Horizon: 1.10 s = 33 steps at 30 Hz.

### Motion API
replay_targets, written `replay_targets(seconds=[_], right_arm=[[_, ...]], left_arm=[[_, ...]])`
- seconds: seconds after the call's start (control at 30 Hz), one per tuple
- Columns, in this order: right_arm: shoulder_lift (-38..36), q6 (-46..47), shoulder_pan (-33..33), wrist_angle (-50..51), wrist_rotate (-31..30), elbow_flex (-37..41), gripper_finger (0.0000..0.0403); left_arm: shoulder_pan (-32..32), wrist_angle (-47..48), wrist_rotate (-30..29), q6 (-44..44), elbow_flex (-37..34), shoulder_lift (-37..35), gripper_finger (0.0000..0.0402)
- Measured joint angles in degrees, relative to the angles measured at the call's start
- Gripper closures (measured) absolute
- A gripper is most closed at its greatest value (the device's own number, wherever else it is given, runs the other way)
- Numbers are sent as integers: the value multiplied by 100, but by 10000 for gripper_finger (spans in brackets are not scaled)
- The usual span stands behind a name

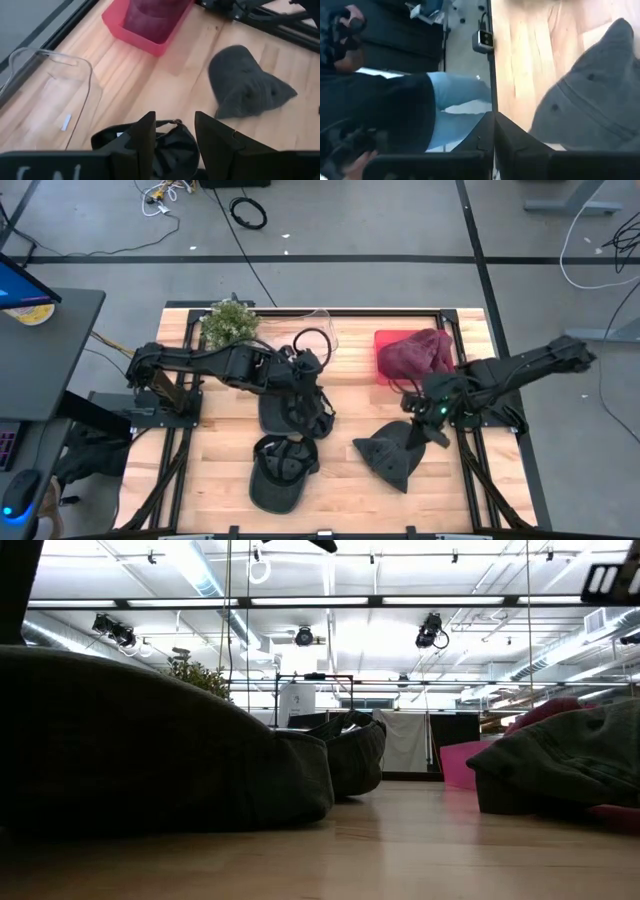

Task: Pick & Place hat
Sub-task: Put the right black cap into the transparent bin

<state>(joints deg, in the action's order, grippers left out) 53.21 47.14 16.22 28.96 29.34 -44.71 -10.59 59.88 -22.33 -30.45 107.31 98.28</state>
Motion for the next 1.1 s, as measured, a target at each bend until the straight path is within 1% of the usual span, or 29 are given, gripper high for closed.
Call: replay_targets(seconds=[0.1, 0.17, 0.3, 0.4, 0.47, 0.53, 0.7, 0.77, 0.83, 0.97, 1.1], right_arm=[[439, 56, 321, 4, -576, -398, 399], [816, -31, 490, 326, -1010, -823, 400], [1700, -417, 690, 1576, -1773, -1936, 401], [2335, -699, 865, 2647, -2410, -2764, 401], [2662, -751, 964, 3012, -2533, -3144, 401], [2865, -707, 1034, 3077, -2445, -3295, 397], [3156, -385, 1140, 3360, -1807, -3178, 375], [3181, -41, 1116, 3576, -1425, -2961, 366], [3120, 246, 1058, 3708, -1198, -2677, 353], [2742, 744, 971, 3830, -1296, -2023, 321], [2174, 1371, 891, 3780, -1756, -1399, 293]], left_arm=[[-184, 7, 3, 307, -2, 0, 262], [-324, 52, 5, 548, -2, 0, 262], [-609, 390, 36, 823, -2, 0, 262], [-822, 724, 180, 776, -4, 0, 262], [-985, 886, 211, 683, -4, 0, 262], [-1163, 964, 199, 645, -4, 0, 262], [-1617, 970, 98, 584, -4, 0, 262], [-1785, 970, -9, 529, -4, 0, 262], [-1942, 969, -148, 455, -4, 0, 262], [-2225, 975, -408, 350, -4, 0, 262], [-2449, 975, -633, 187, -4, 0, 262]])
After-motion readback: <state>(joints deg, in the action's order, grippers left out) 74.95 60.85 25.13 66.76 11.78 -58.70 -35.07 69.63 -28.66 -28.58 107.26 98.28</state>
